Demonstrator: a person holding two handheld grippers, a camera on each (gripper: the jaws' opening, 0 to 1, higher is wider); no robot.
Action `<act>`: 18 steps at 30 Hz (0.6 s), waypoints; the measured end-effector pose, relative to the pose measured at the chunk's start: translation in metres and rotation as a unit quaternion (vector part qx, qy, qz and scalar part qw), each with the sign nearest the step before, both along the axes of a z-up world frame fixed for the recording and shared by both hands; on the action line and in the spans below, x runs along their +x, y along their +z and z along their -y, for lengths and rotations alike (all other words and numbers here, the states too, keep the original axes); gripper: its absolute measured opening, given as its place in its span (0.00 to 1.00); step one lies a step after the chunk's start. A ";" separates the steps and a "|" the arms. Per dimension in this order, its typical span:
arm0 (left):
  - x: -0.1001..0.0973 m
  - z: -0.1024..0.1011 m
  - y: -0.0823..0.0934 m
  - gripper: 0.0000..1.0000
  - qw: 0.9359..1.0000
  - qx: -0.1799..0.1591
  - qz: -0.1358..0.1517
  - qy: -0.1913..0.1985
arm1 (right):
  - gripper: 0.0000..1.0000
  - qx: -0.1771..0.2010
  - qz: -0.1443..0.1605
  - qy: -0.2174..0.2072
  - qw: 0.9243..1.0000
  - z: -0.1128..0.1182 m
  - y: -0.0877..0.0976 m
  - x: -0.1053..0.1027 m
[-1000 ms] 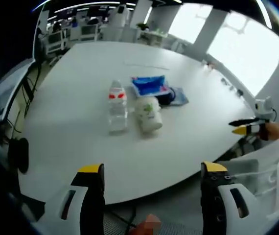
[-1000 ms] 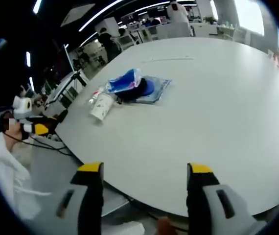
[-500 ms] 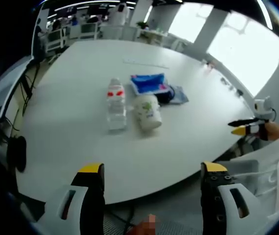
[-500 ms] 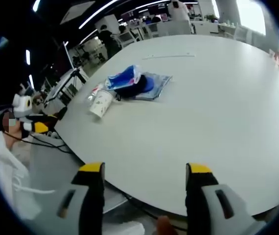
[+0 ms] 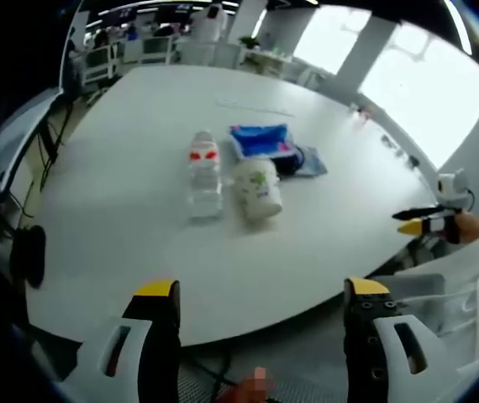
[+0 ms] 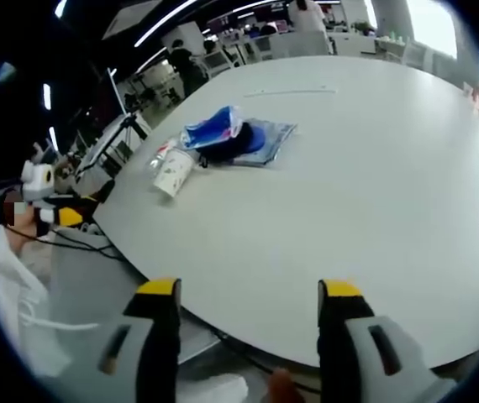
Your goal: Arrange the tabletop items into an orderly group along one side of the table until the central work area is clear of visible clutter.
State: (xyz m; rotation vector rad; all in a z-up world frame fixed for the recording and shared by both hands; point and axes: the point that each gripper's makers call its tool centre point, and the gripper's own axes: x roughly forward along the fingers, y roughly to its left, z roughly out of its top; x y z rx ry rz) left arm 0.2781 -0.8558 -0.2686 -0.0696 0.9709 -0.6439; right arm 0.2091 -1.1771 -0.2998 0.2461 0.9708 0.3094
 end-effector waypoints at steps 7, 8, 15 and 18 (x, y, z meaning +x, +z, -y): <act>0.003 0.006 0.005 0.77 1.000 -0.023 0.005 0.010 | 0.65 0.000 -0.003 -0.001 1.000 -0.001 -0.001 -0.003; 0.002 0.006 0.004 0.77 1.000 -0.019 0.006 0.005 | 0.65 -0.001 -0.003 -0.001 1.000 -0.001 -0.001 -0.003; 0.000 0.004 0.002 0.77 1.000 -0.014 0.003 0.001 | 0.64 -0.001 -0.003 -0.004 1.000 -0.001 -0.002 -0.004; 0.000 0.003 0.001 0.77 1.000 -0.014 0.003 0.002 | 0.64 -0.002 -0.003 -0.005 1.000 0.000 -0.002 -0.005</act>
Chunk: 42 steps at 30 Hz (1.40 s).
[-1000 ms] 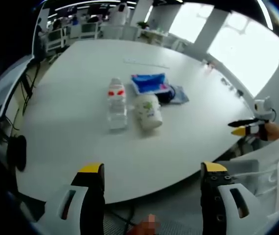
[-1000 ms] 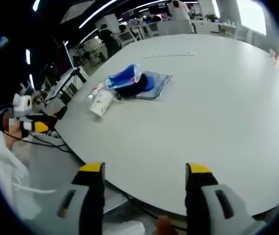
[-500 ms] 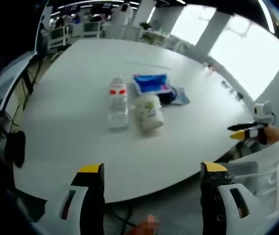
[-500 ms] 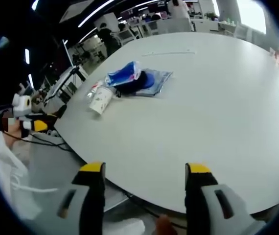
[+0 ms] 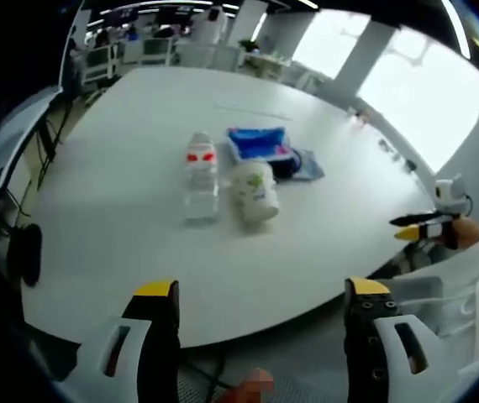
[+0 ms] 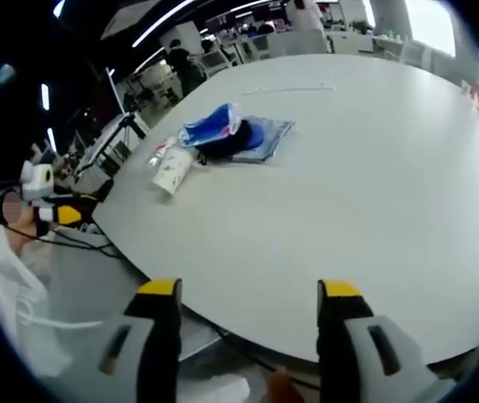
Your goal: Arrange the tabletop items into an orderly group along one side of the table until the central work area is clear of visible clutter.
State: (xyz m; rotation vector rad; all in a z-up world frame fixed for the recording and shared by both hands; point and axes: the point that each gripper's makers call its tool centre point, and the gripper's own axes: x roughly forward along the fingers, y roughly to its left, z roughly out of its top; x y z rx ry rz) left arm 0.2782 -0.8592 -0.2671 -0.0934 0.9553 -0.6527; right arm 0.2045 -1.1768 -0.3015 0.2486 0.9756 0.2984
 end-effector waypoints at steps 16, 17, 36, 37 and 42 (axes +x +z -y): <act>0.005 0.001 -0.003 0.76 1.000 0.003 -0.001 -0.006 | 0.62 0.016 0.013 -0.011 1.000 -0.010 0.003 0.008; 0.006 0.001 -0.003 0.76 1.000 0.003 -0.001 -0.007 | 0.62 0.015 0.013 -0.007 1.000 -0.011 0.003 0.009; 0.020 0.008 -0.008 0.73 1.000 -0.005 0.000 -0.010 | 0.61 0.006 0.010 0.019 1.000 -0.025 0.000 0.021; 0.021 0.008 -0.009 0.73 1.000 -0.005 -0.001 -0.011 | 0.61 0.005 0.010 0.021 1.000 -0.025 0.000 0.021; 0.026 0.006 -0.010 0.72 1.000 -0.005 -0.003 -0.010 | 0.60 0.005 0.009 0.022 1.000 -0.027 -0.002 0.023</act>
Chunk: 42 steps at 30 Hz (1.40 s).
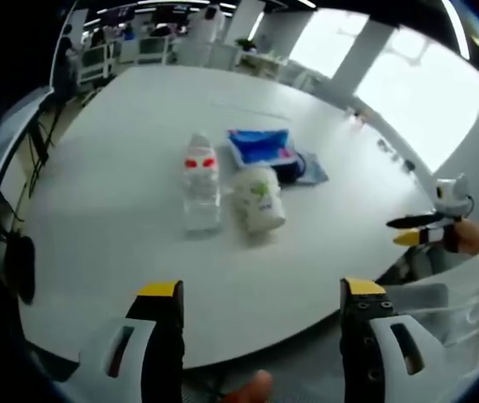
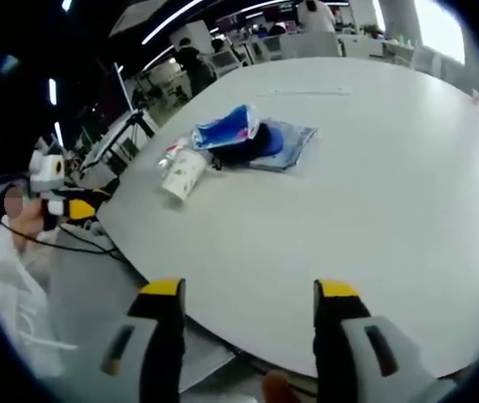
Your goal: Arrange the tabletop items into an orderly group along one side of the table until the central work area is clear of visible clutter.
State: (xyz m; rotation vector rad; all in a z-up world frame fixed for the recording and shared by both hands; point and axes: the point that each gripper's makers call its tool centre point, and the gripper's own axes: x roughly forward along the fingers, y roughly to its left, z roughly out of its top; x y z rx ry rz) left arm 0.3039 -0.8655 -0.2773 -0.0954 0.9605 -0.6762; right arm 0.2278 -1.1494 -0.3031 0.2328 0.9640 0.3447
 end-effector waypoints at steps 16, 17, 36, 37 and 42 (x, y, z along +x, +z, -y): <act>0.015 0.001 -0.005 0.68 1.000 -0.010 0.002 0.025 | 0.59 0.000 -0.003 -0.012 1.000 0.004 -0.003 0.005; 0.016 0.001 -0.006 0.67 1.000 -0.011 0.002 0.026 | 0.59 0.000 -0.002 -0.013 1.000 0.004 -0.003 0.006; 0.034 0.006 -0.018 0.62 1.000 0.027 0.008 0.001 | 0.54 0.014 -0.005 -0.016 1.000 -0.007 -0.008 0.021; 0.035 0.007 -0.018 0.62 1.000 0.027 0.008 0.002 | 0.53 0.016 -0.002 -0.021 1.000 -0.007 -0.008 0.022; 0.041 0.009 -0.016 0.60 1.000 0.017 0.007 0.008 | 0.48 0.029 0.025 -0.064 0.997 -0.004 -0.002 0.037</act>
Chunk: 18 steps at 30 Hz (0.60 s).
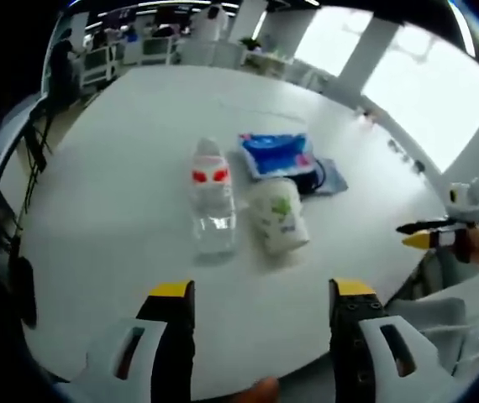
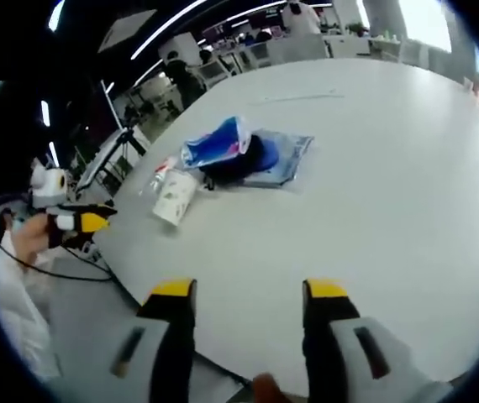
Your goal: Arrange the tabletop items into an orderly group along one side of the table until the central work area is clear of visible clutter.
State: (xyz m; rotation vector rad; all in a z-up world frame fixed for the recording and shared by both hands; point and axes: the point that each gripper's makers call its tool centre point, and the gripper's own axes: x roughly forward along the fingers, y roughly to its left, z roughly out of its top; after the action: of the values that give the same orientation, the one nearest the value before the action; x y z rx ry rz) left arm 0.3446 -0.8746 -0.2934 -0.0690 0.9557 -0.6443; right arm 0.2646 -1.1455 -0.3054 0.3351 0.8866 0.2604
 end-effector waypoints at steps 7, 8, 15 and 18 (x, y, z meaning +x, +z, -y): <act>0.005 0.004 -0.007 0.59 1.000 0.002 -0.005 -0.004 | 0.48 0.018 0.001 -0.036 0.999 0.004 -0.003 0.009; 0.006 0.005 -0.006 0.59 1.000 0.001 -0.005 -0.004 | 0.48 0.016 0.002 -0.037 0.999 0.005 -0.003 0.010; 0.013 0.012 -0.005 0.56 1.000 -0.006 -0.001 -0.004 | 0.47 0.015 0.014 -0.035 0.999 0.002 0.001 0.023; 0.016 0.014 -0.003 0.56 1.000 -0.011 0.003 0.002 | 0.46 0.017 0.024 -0.038 0.999 0.000 0.005 0.033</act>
State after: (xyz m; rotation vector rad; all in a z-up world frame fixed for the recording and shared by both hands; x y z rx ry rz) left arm 0.3608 -0.8888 -0.2965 -0.0893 0.9420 -0.6507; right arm 0.2973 -1.1453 -0.3007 0.3923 0.8202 0.2135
